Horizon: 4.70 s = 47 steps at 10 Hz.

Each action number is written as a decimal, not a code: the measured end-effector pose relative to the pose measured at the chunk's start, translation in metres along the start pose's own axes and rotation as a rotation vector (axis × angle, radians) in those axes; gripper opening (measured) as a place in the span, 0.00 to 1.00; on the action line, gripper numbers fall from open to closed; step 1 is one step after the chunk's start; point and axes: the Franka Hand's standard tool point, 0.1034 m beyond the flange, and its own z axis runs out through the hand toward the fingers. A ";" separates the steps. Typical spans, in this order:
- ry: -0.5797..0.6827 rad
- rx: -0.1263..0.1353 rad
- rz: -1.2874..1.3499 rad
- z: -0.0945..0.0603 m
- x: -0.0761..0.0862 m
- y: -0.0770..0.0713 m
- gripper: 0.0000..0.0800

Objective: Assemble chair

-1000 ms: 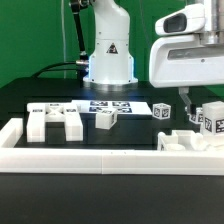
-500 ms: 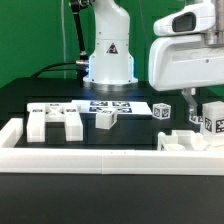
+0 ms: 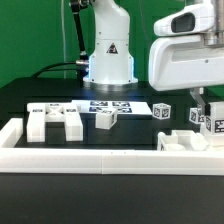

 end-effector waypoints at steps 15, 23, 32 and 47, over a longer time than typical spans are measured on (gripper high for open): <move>0.021 -0.029 1.388 0.003 -0.003 -0.006 0.50; 0.011 -0.033 0.748 0.003 -0.005 -0.007 0.81; 0.006 -0.089 -0.004 0.003 -0.004 -0.010 0.81; 0.040 -0.054 0.809 0.004 -0.003 -0.004 0.36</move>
Offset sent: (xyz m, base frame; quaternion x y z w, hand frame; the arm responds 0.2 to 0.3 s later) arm -0.0060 0.0038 -0.0094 -0.0075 -0.0008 0.3059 0.9520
